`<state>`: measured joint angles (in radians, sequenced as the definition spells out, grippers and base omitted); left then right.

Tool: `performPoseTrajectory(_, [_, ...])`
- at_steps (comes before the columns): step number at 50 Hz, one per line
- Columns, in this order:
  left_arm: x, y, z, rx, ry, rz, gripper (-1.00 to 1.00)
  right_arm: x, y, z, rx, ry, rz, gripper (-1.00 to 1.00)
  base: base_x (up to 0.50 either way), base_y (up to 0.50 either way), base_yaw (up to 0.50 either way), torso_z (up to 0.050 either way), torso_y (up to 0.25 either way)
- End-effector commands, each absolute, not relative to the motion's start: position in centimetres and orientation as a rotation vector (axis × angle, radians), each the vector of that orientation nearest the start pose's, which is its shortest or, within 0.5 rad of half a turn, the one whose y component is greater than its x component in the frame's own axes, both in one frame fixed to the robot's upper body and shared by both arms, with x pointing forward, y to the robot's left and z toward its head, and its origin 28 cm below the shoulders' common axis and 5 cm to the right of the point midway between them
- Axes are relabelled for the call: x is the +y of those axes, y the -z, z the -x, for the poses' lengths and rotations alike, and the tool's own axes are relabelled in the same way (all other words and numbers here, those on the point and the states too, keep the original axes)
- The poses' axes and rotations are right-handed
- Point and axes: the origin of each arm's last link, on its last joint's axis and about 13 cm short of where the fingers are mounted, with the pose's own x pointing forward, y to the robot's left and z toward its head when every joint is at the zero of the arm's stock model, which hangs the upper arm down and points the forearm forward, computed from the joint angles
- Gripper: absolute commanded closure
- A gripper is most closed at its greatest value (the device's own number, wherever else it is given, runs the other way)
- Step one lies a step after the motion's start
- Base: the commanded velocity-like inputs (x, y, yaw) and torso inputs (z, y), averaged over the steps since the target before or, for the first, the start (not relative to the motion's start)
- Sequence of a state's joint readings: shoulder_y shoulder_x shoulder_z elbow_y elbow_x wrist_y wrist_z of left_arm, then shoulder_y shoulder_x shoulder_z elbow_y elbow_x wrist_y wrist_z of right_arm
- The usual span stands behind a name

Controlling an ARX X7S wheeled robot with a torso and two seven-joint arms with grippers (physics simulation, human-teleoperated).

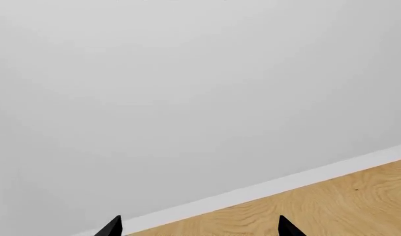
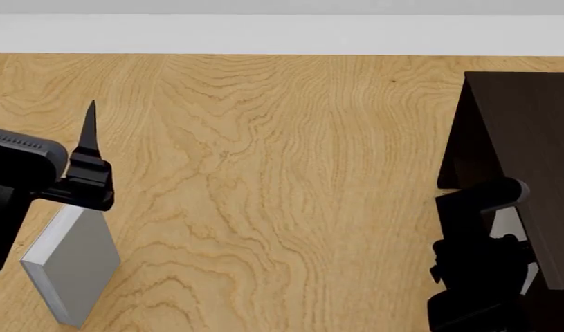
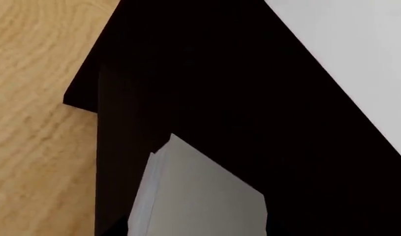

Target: Pick up the book on the right and place it on the cabinet shelf.

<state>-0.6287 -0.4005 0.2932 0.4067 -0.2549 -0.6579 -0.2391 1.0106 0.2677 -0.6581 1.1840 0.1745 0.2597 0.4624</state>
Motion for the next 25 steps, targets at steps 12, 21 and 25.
performPoseTrajectory(12, [23.1, -20.1, -28.1, -0.302, 0.024, -0.267, -1.0, -17.1, -6.0, -37.3, 0.364, 0.317, 0.685, -1.0, 0.0, 0.0, 0.0, 0.0, 0.0])
performPoseTrajectory(21, [23.2, -20.2, -28.0, -0.305, 0.02, -0.267, -1.0, -15.7, -6.0, -37.5, 0.343, 0.243, 0.654, -1.0, 0.0, 0.0, 0.0, 0.0, 0.0])
performPoseTrajectory(25, [23.3, -20.2, -27.9, -0.306, 0.019, -0.268, -1.0, -15.1, -6.0, -37.4, 0.336, 0.214, 0.648, -1.0, 0.0, 0.0, 0.0, 0.0, 0.0])
